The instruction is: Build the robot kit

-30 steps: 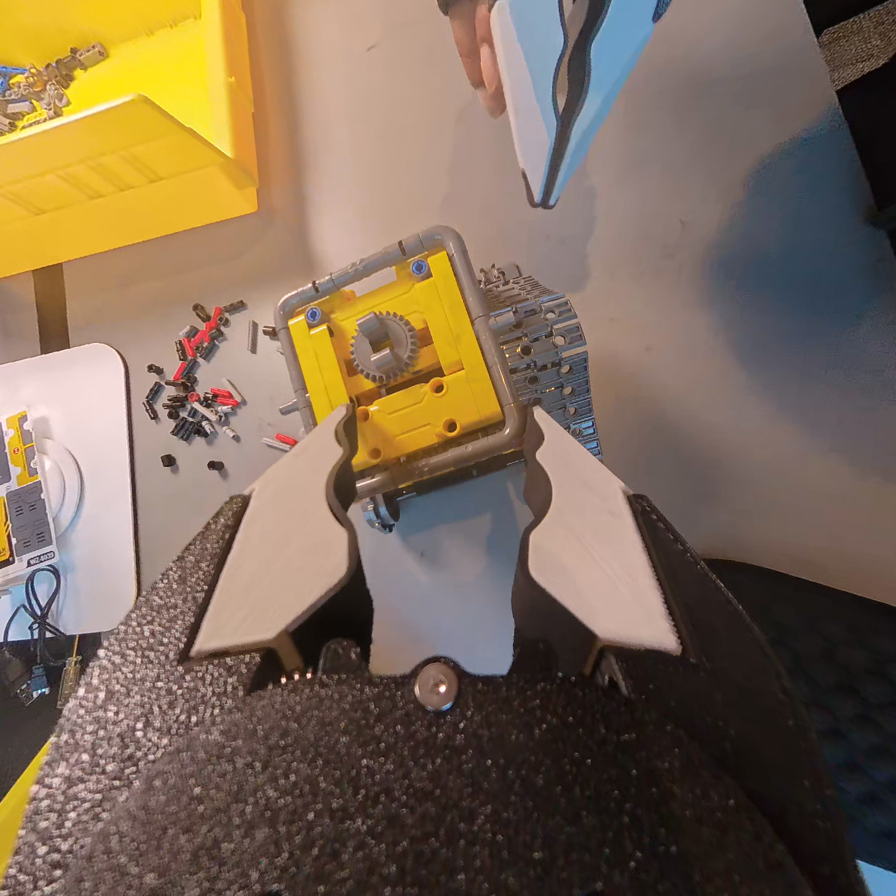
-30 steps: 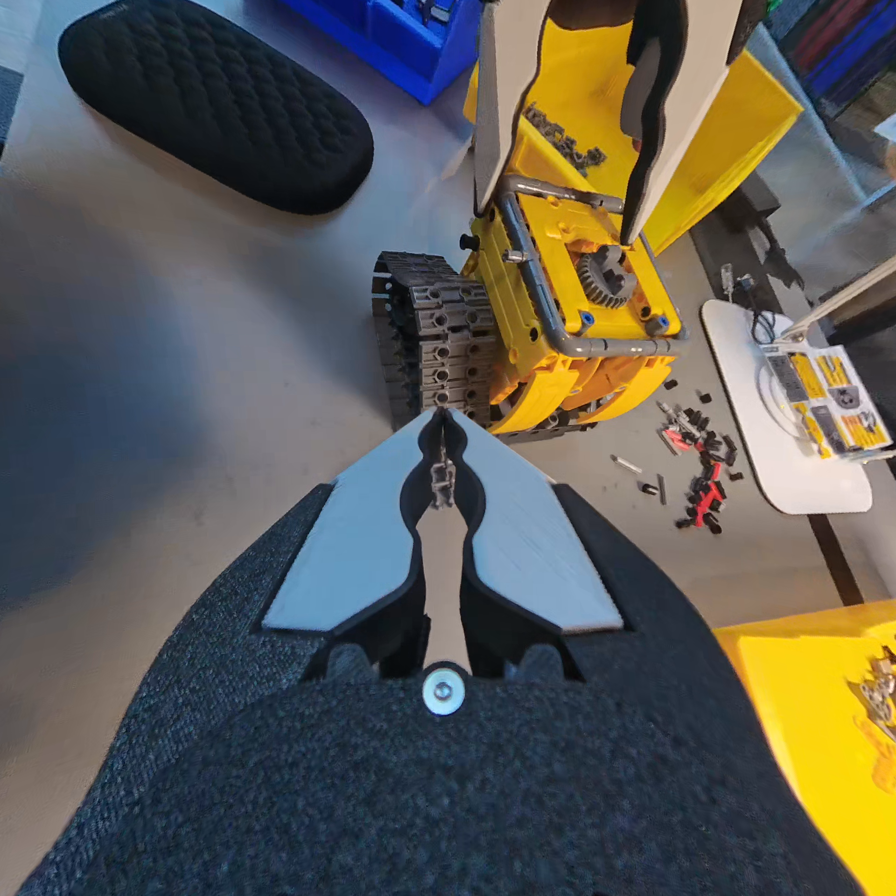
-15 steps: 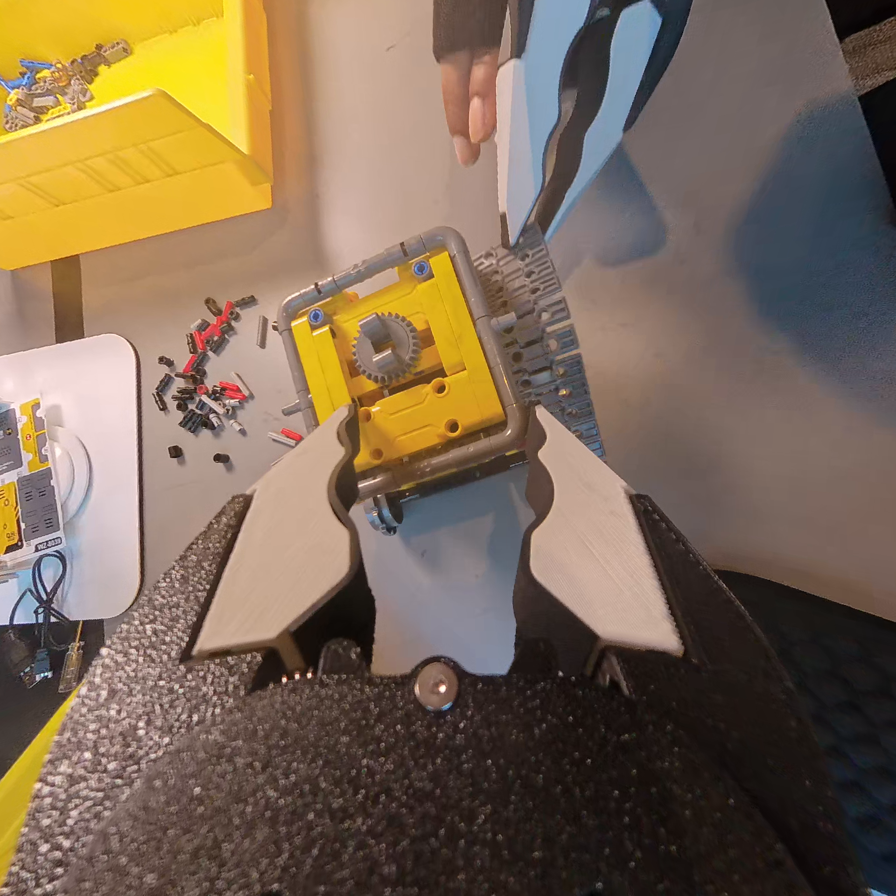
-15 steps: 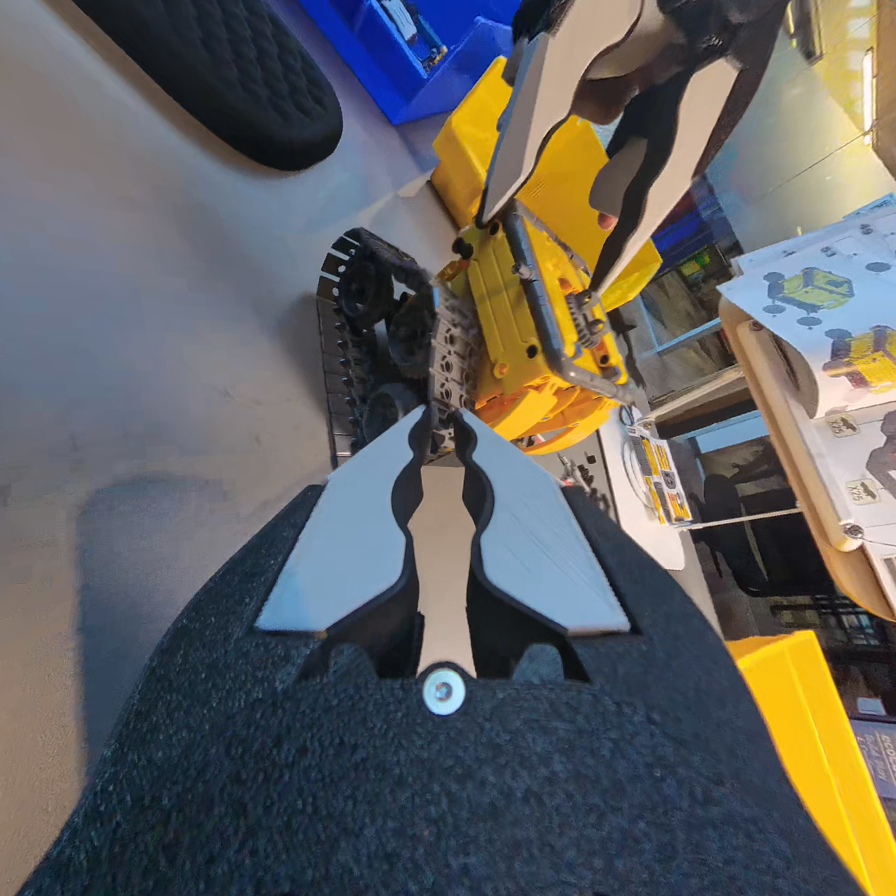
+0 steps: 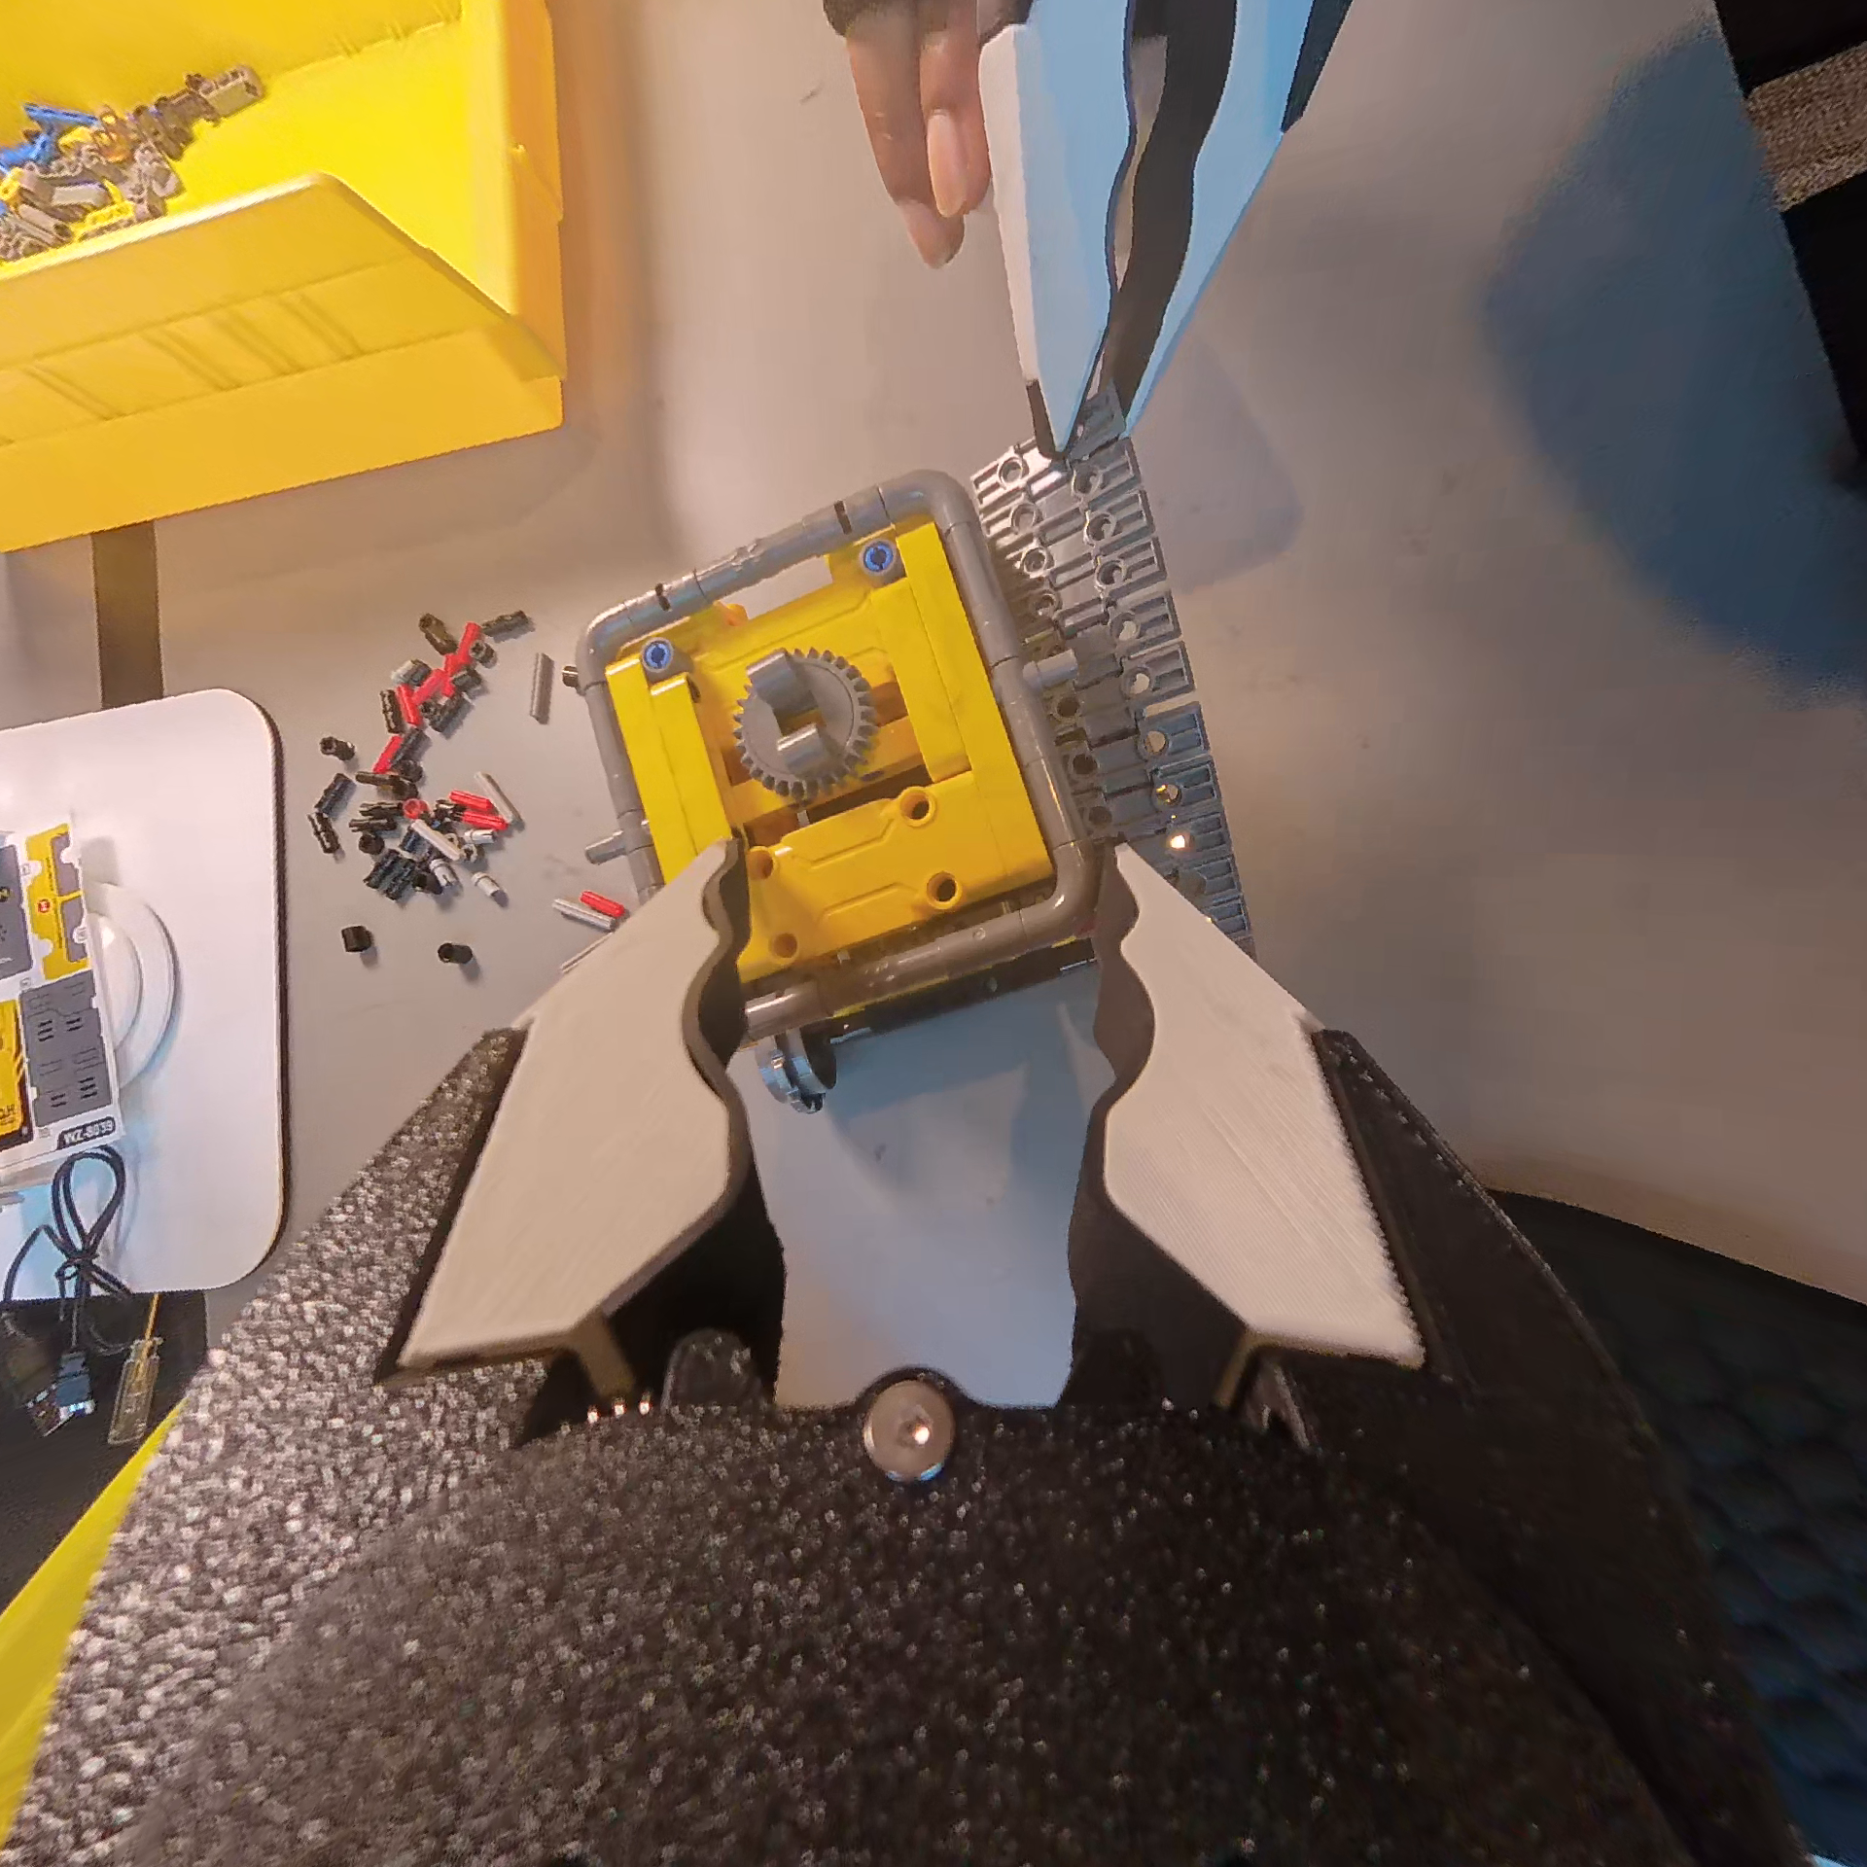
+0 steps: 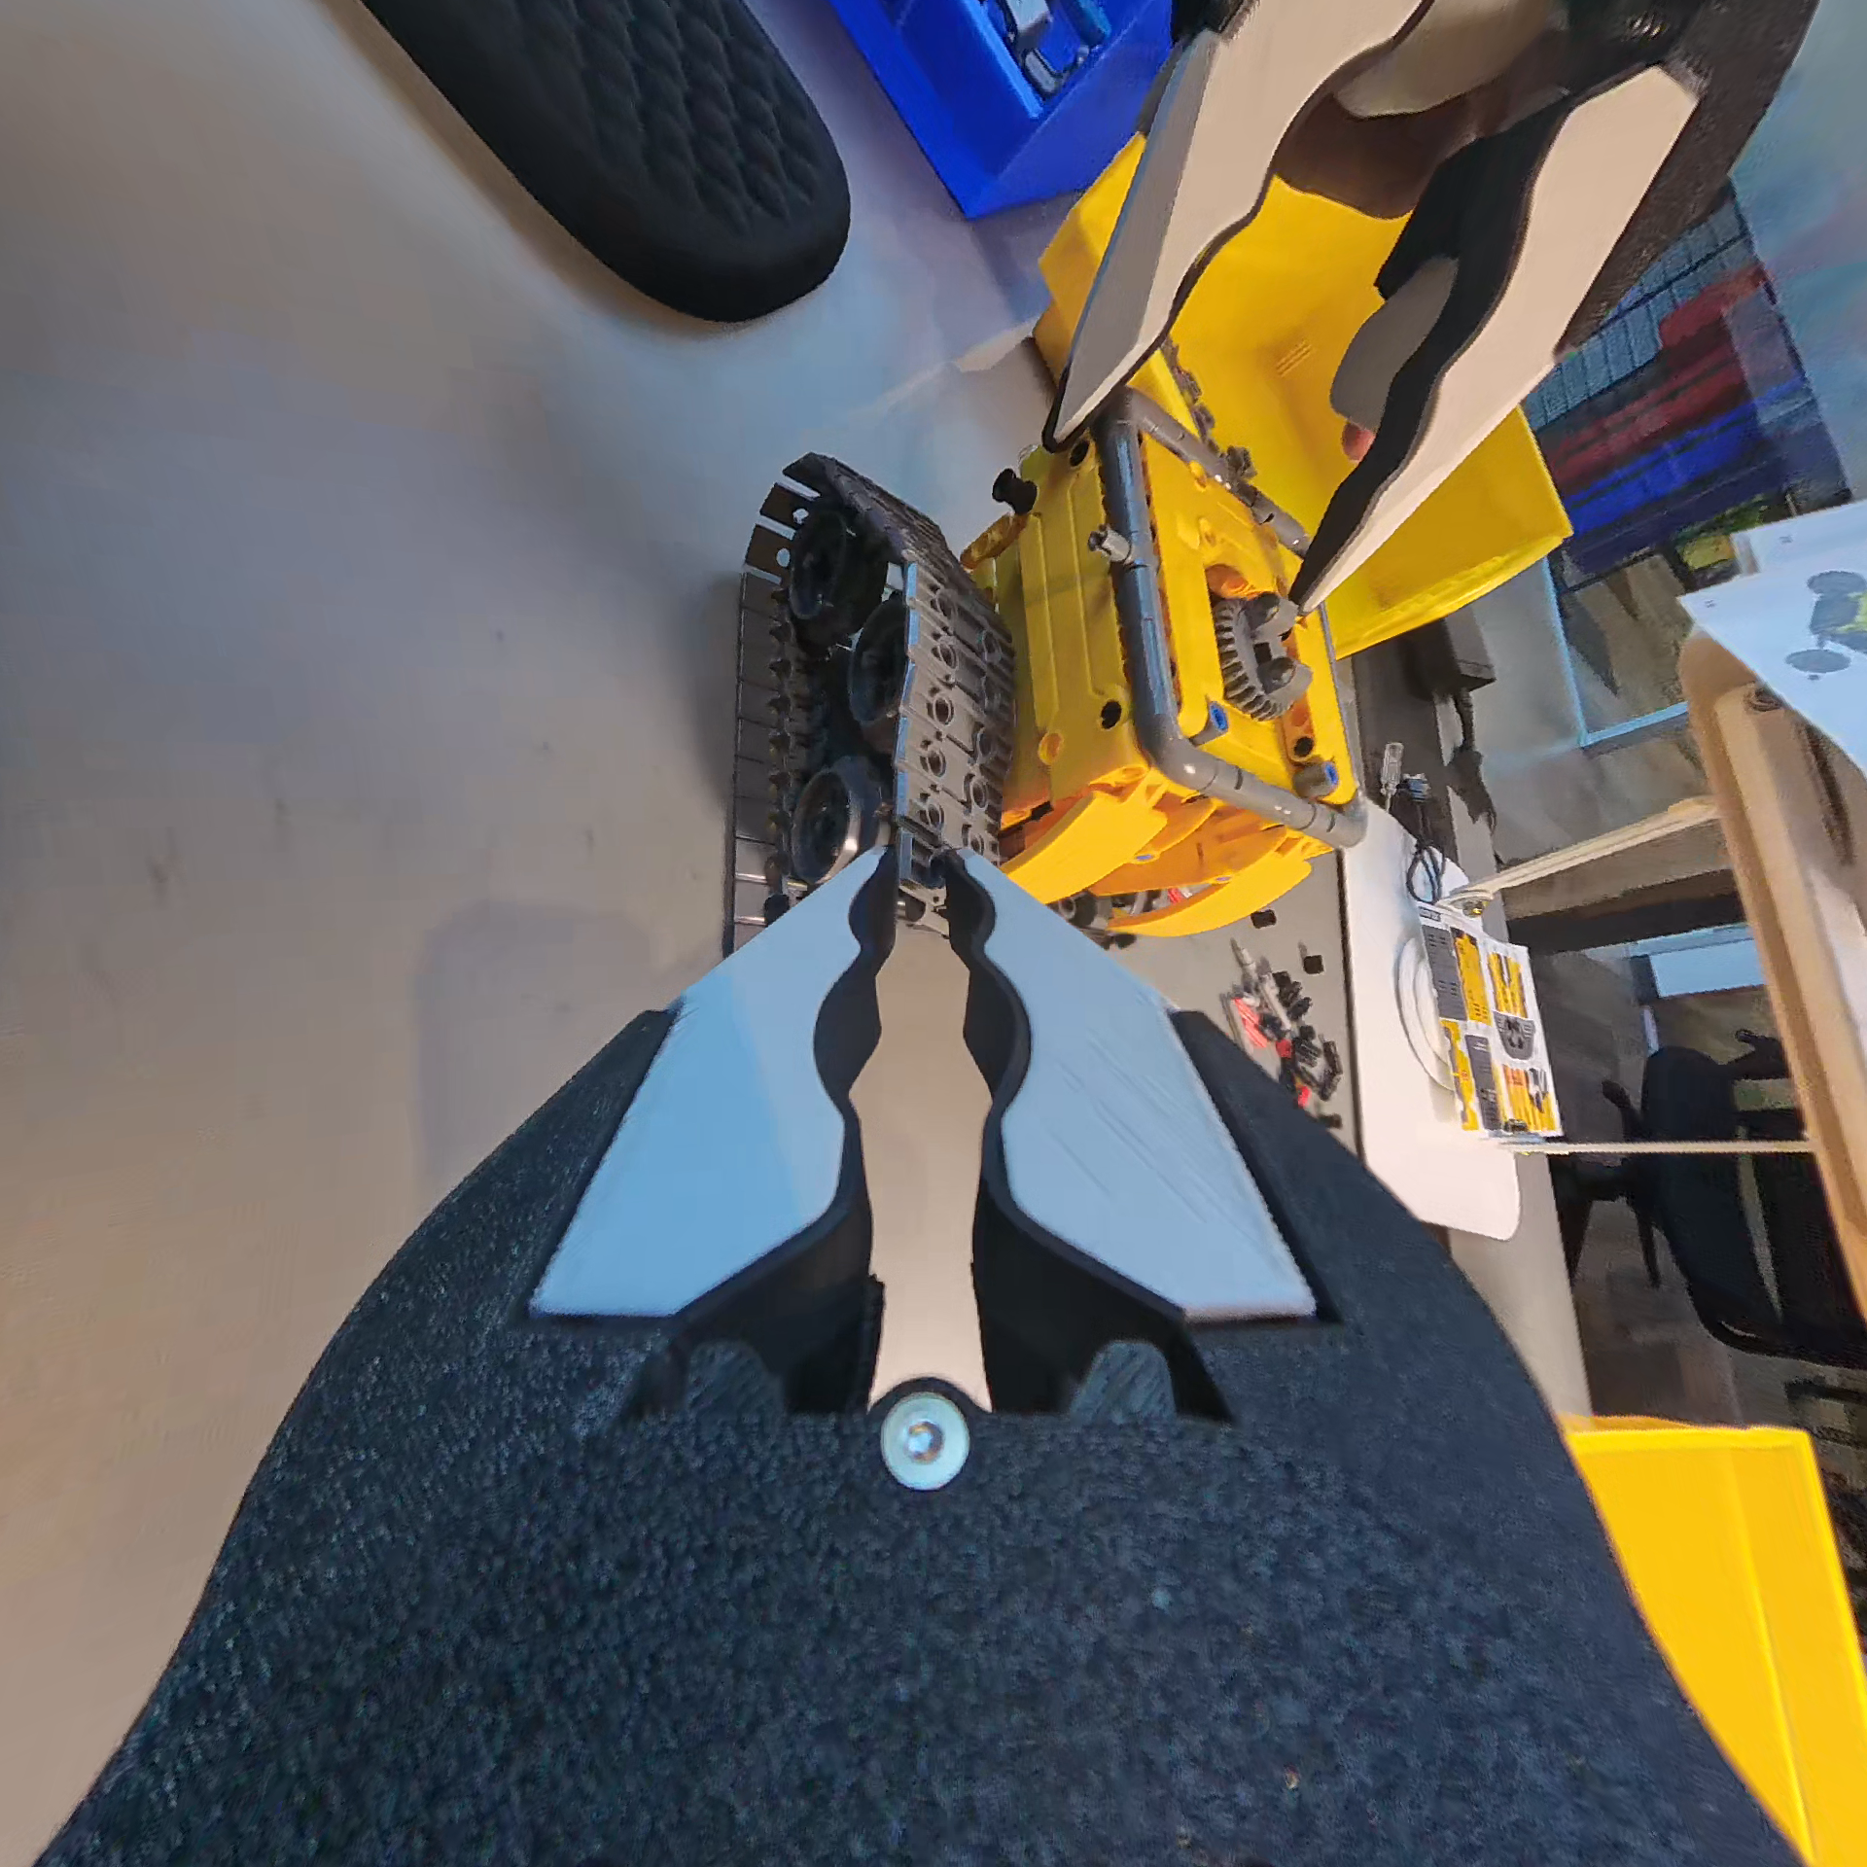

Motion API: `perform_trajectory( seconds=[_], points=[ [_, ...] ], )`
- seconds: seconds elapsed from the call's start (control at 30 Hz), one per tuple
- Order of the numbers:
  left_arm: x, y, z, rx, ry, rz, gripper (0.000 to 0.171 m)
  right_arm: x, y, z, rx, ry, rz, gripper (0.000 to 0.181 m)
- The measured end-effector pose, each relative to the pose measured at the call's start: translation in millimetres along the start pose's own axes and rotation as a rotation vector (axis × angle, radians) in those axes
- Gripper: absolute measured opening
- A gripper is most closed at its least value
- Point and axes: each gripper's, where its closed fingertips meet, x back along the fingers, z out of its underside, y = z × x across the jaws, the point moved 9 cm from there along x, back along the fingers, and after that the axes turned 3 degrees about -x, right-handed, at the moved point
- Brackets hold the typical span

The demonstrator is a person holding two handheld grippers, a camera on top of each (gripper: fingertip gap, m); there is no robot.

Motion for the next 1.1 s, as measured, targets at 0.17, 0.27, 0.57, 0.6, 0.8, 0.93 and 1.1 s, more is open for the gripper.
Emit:
perform_trajectory(
  seconds=[0.17, 0.27, 0.57, 0.6, 0.8, 0.93, 1.1],
  points=[
    [-1, 1, -1, 0.009, -0.004, -0.003, 0.067, -3, 8, 19, -0.033, -0.057, 0.028, 0.009],
    [-1, 2, -1, 0.011, -0.002, -0.003, 0.067, -7, 14, 24, -0.05, -0.088, 0.038, 0.009],
    [-2, 1, -3, 0.02, 0.01, -0.006, 0.067, -17, 10, 34, -0.191, -0.106, -0.064, 0.011],
    [-2, 1, -3, 0.021, 0.007, -0.007, 0.067, -18, 10, 35, -0.187, -0.105, -0.06, 0.011],
    [-3, -1, -2, 0.031, -0.025, -0.018, 0.067, -21, 16, 38, -0.126, -0.071, -0.006, 0.012],
    [-3, -4, -4, 0.059, -0.033, -0.043, 0.067, -23, 21, 39, -0.092, -0.04, -0.002, 0.014],
    [4, -19, -8, 0.173, -0.167, -0.127, 0.084, -18, 24, 48, -0.134, -0.029, -0.036, 0.018]
  ],
)
